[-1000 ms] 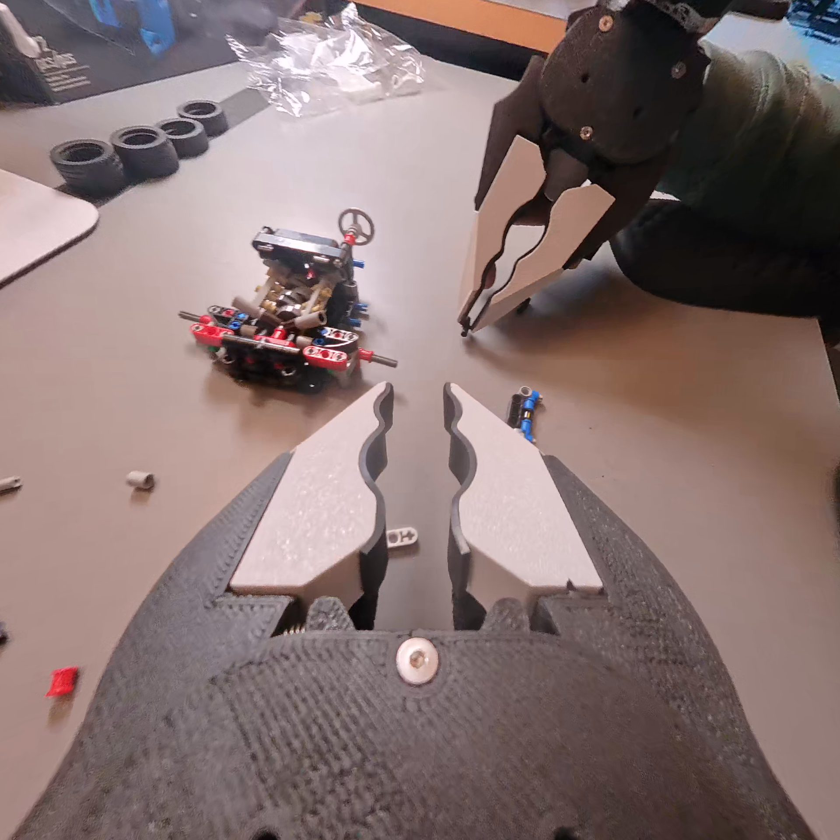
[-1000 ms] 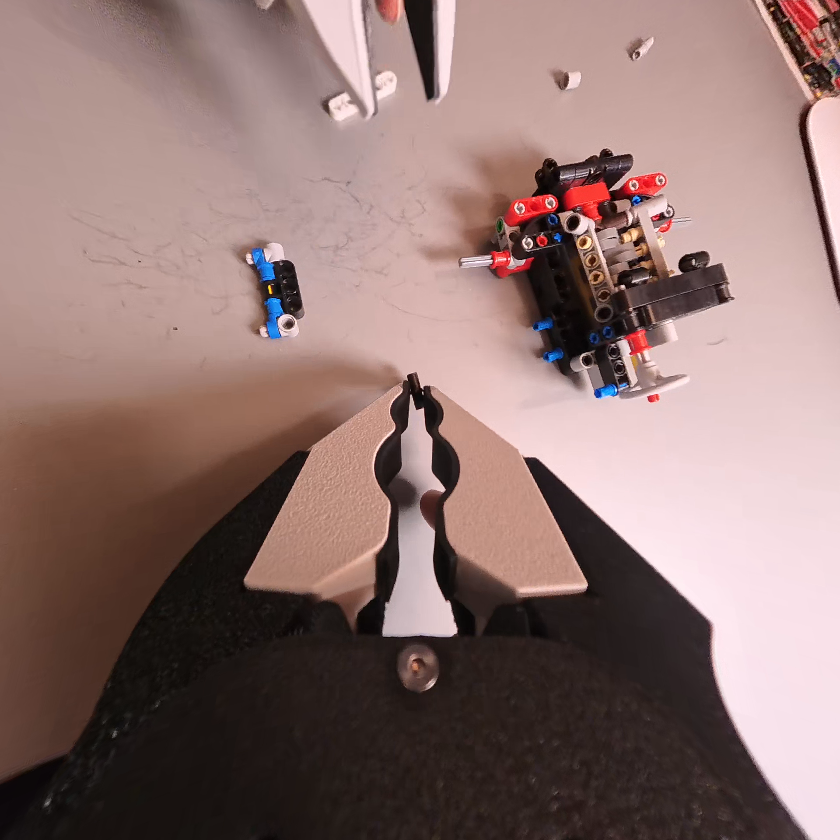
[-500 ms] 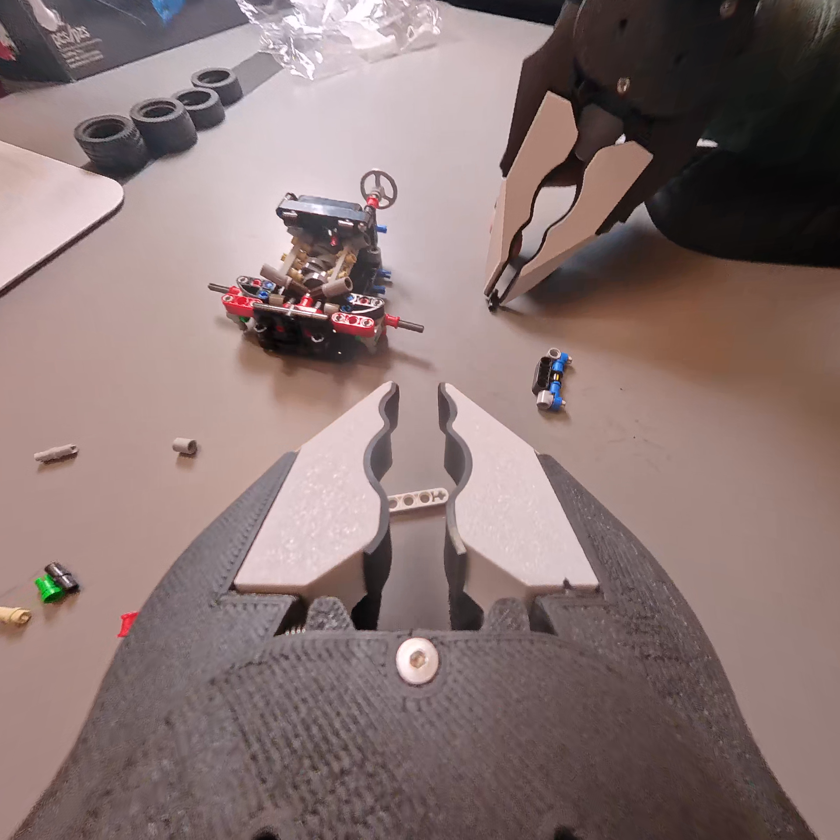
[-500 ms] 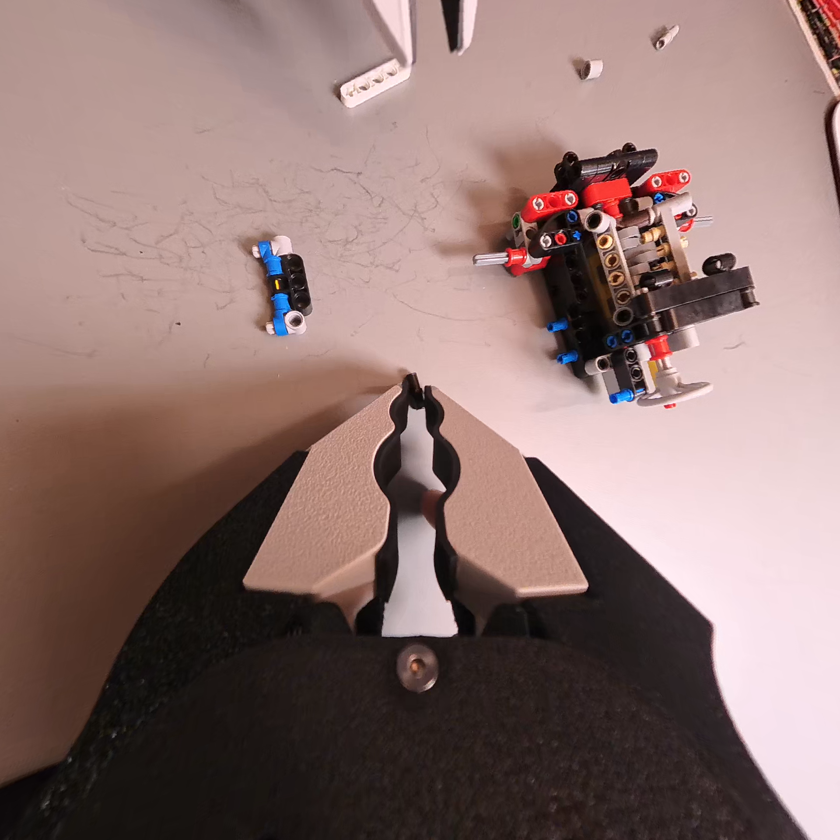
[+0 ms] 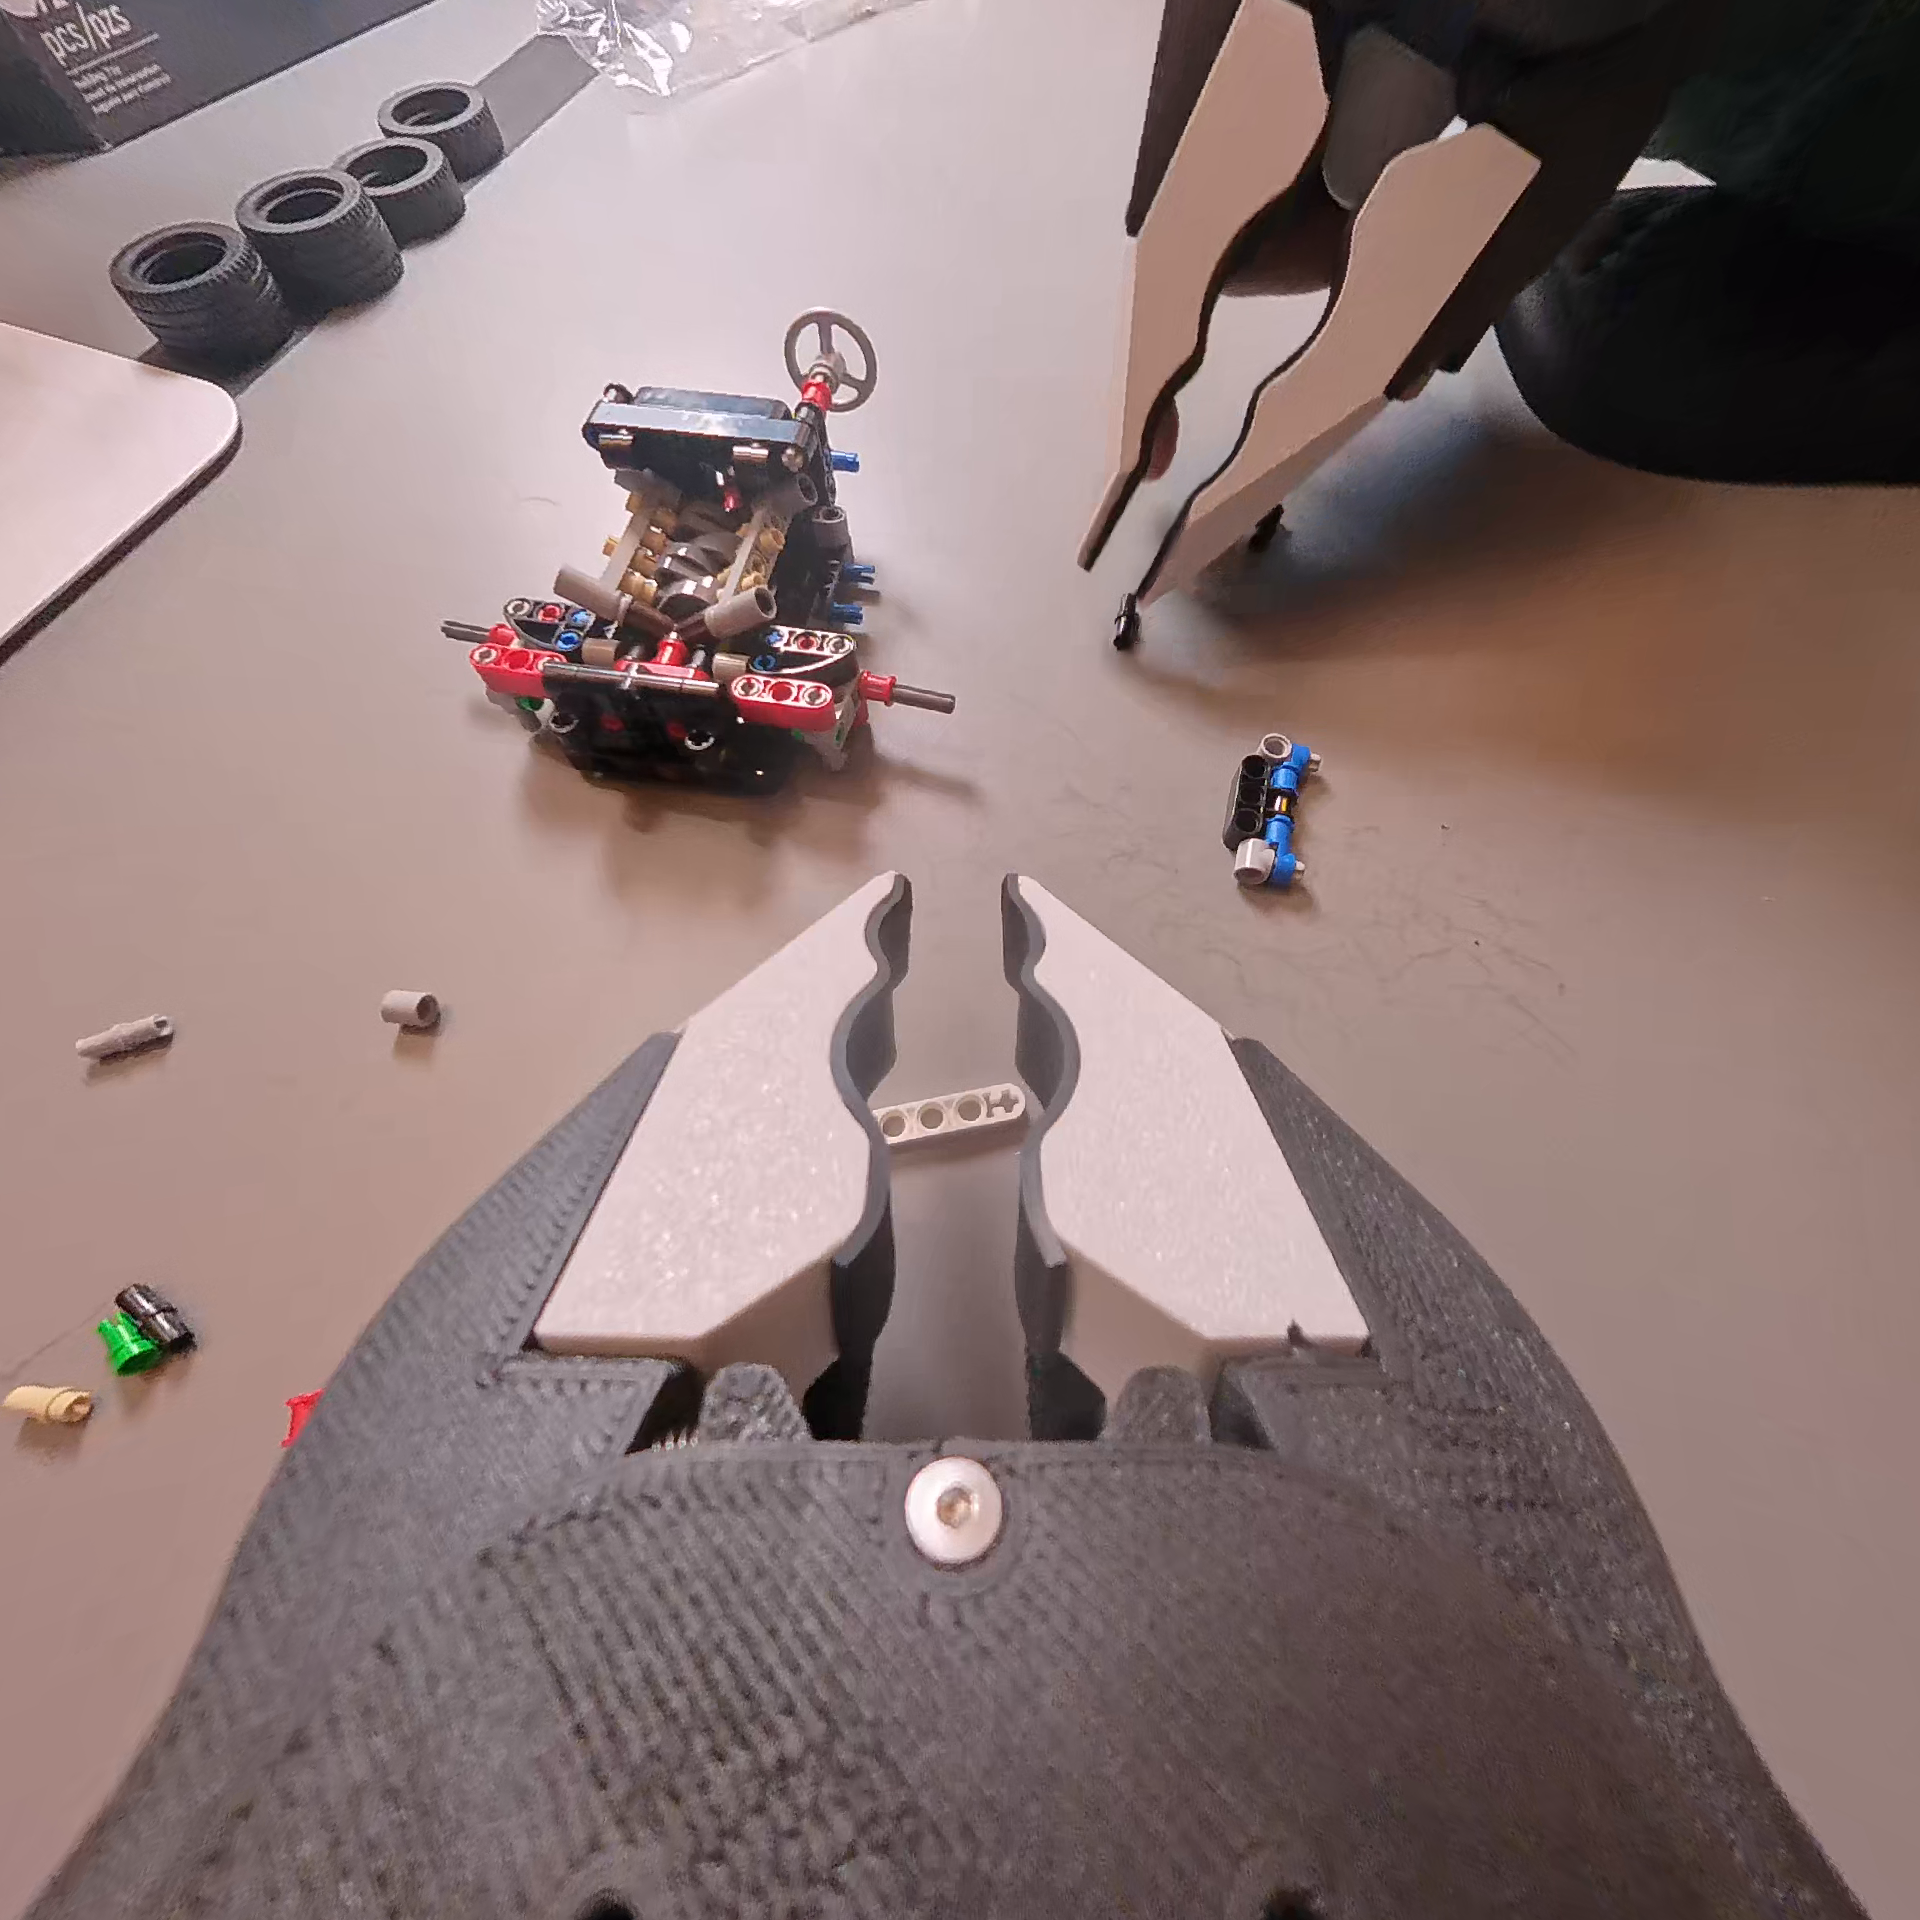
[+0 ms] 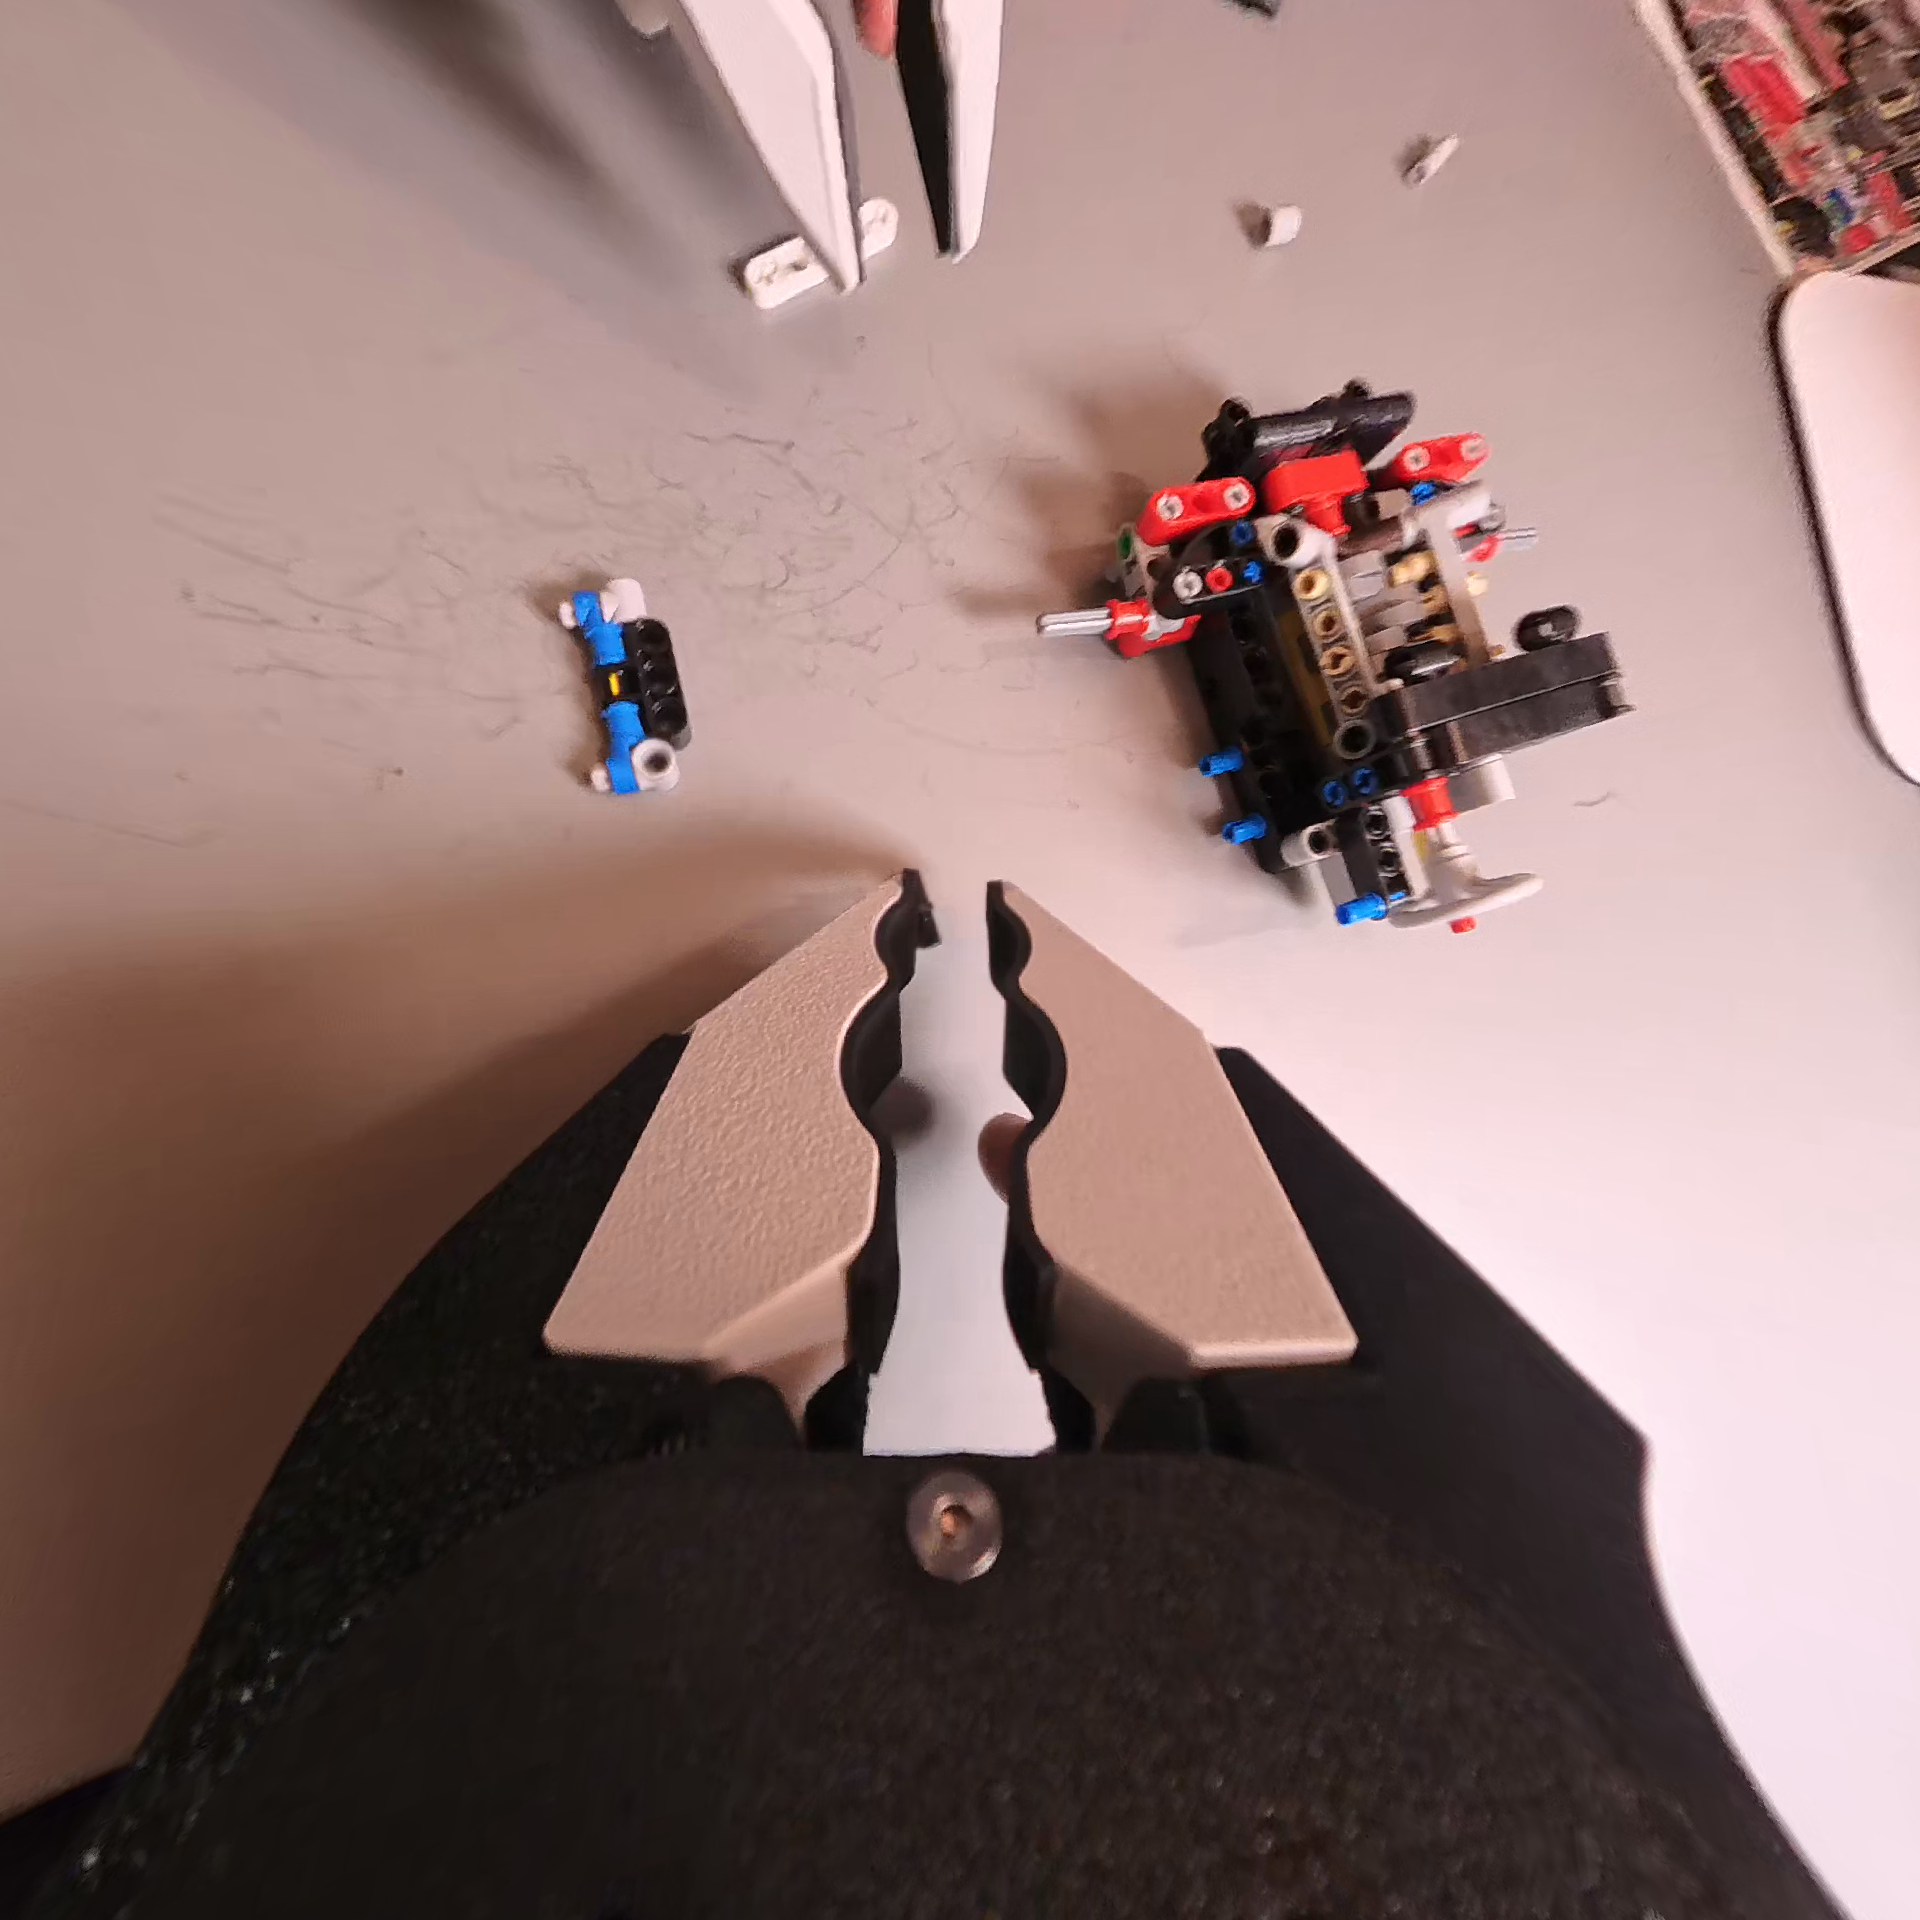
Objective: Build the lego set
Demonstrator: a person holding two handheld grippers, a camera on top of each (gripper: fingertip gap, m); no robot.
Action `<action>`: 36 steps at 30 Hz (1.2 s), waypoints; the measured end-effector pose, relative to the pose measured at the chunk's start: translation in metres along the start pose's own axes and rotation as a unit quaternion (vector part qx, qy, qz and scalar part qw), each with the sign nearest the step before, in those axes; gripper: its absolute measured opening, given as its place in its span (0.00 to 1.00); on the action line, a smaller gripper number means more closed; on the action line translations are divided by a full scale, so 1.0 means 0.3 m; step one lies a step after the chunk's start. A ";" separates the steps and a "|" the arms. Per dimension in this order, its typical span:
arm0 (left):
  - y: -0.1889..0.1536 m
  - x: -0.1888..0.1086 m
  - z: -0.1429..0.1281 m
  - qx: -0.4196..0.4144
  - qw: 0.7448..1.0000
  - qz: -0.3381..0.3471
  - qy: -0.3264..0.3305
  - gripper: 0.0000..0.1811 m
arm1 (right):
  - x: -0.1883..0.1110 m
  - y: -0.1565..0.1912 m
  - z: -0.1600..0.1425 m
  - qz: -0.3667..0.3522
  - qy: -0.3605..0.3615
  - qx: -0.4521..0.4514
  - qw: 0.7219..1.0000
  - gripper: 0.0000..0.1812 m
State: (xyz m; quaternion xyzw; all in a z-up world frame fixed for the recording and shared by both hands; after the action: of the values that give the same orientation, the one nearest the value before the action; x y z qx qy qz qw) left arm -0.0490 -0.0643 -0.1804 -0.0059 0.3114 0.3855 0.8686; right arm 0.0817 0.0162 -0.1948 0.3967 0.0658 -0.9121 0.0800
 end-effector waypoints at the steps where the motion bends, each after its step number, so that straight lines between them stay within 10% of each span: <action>1: -0.001 0.000 0.000 0.001 1.000 0.000 0.000 0.09 | -0.008 -0.007 0.012 -0.006 -0.012 0.004 1.000 0.07; 17: 0.071 -0.076 -0.061 -0.002 0.998 0.043 0.039 0.13 | -0.056 0.049 0.089 0.020 -0.102 -0.025 0.994 0.00; 23: 0.106 -0.116 -0.091 -0.011 0.997 0.064 0.046 0.13 | -0.031 0.113 0.066 0.073 -0.065 -0.032 0.995 0.12; 36: 0.006 -0.148 -0.176 0.014 0.993 -0.057 0.098 0.16 | 0.017 0.162 0.033 0.084 -0.004 -0.038 0.996 0.19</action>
State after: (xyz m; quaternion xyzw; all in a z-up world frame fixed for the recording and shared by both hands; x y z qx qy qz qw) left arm -0.1011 -0.1060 -0.1983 -0.0490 0.3999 0.3283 0.8543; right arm 0.0808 -0.0337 -0.1944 0.3940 0.0668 -0.9004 0.1720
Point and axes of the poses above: each gripper's, where its closed fingertips meet, x out along the fingers, z out of its top, y = z × x across the jaws, the point moved 4 cm from there along -x, back along the fingers, and after that the axes turned 15 degrees about x, right-handed, at the moved point
